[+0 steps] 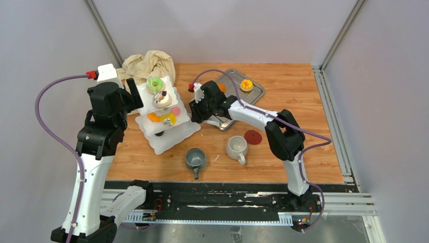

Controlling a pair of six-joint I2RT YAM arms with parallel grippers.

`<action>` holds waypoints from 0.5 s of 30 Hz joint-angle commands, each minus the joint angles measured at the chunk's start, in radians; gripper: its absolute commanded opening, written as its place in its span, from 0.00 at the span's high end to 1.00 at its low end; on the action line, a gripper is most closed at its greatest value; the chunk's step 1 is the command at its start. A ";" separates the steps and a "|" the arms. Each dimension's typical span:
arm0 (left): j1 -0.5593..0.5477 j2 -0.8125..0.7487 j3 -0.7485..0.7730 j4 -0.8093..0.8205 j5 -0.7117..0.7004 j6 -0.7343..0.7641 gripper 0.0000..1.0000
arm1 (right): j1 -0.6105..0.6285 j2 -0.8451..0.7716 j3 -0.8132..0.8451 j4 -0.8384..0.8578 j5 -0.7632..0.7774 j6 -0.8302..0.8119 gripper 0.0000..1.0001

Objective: Serve the afternoon tea

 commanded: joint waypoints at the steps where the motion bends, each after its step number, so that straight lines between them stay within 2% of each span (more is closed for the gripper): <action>1: -0.007 0.002 0.008 0.013 -0.026 0.011 0.13 | 0.022 0.046 0.077 0.062 -0.046 -0.014 0.81; 15: -0.007 0.019 0.037 -0.001 -0.026 0.021 0.13 | 0.042 0.157 0.206 0.049 -0.110 -0.029 0.76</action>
